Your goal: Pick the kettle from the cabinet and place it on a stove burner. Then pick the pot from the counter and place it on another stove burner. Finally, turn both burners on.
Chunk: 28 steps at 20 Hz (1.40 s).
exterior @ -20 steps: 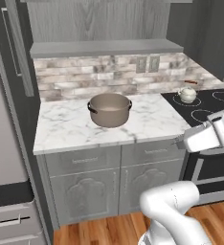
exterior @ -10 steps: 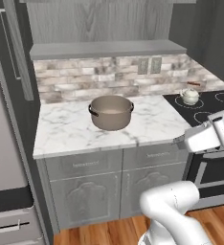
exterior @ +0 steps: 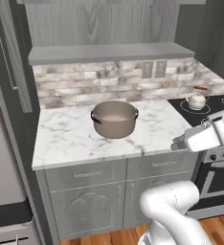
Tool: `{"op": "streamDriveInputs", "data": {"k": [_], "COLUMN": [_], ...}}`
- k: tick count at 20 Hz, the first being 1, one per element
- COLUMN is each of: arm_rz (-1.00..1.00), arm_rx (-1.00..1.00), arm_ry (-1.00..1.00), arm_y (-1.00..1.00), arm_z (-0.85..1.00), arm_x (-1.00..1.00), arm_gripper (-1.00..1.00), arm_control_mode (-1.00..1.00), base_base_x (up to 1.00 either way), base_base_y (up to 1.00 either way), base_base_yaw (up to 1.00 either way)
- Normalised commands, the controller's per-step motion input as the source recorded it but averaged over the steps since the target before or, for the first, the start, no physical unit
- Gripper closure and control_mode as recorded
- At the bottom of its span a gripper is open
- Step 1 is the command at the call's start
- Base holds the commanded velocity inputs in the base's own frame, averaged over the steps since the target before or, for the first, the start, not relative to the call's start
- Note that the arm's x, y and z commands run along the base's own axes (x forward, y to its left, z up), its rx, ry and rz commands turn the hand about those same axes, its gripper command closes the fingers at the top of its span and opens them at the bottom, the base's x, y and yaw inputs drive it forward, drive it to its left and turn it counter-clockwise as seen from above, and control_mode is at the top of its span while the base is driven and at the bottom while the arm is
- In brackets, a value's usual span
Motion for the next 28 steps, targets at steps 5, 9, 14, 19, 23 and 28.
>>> {"op": "streamDriveInputs", "data": {"k": [5, 9, 14, 19, 23, 28], "arm_rz": [0.0, 0.0, 0.0, 0.0, 0.0, 0.0], "arm_rx": [0.0, 0.0, 0.0, 0.0, 0.0, 0.0], "arm_ry": [0.0, 0.0, 0.0, 0.0, 0.0, 0.0], "arm_y": [0.0, 0.0, 0.0, 0.0, 0.0, 0.0], "arm_z": [0.0, 0.0, 0.0, 0.0, 0.0, 0.0], "arm_x": [0.0, 0.0, 0.0, 0.0, 0.0, 0.0], "arm_gripper": [-1.0, -1.0, -1.0, -1.0, -1.0, -1.0], "arm_control_mode": [1.0, 1.0, 1.0, 1.0, 1.0, 1.0], "base_base_x": [0.42, 0.43, 0.45, 0.46, 0.47, 0.44], "base_base_y": [0.22, 0.25, 0.29, 0.3, 0.33, 0.32], "base_base_yaw": [0.0, 0.0, 0.0, 0.0, 0.0, 0.0]}}
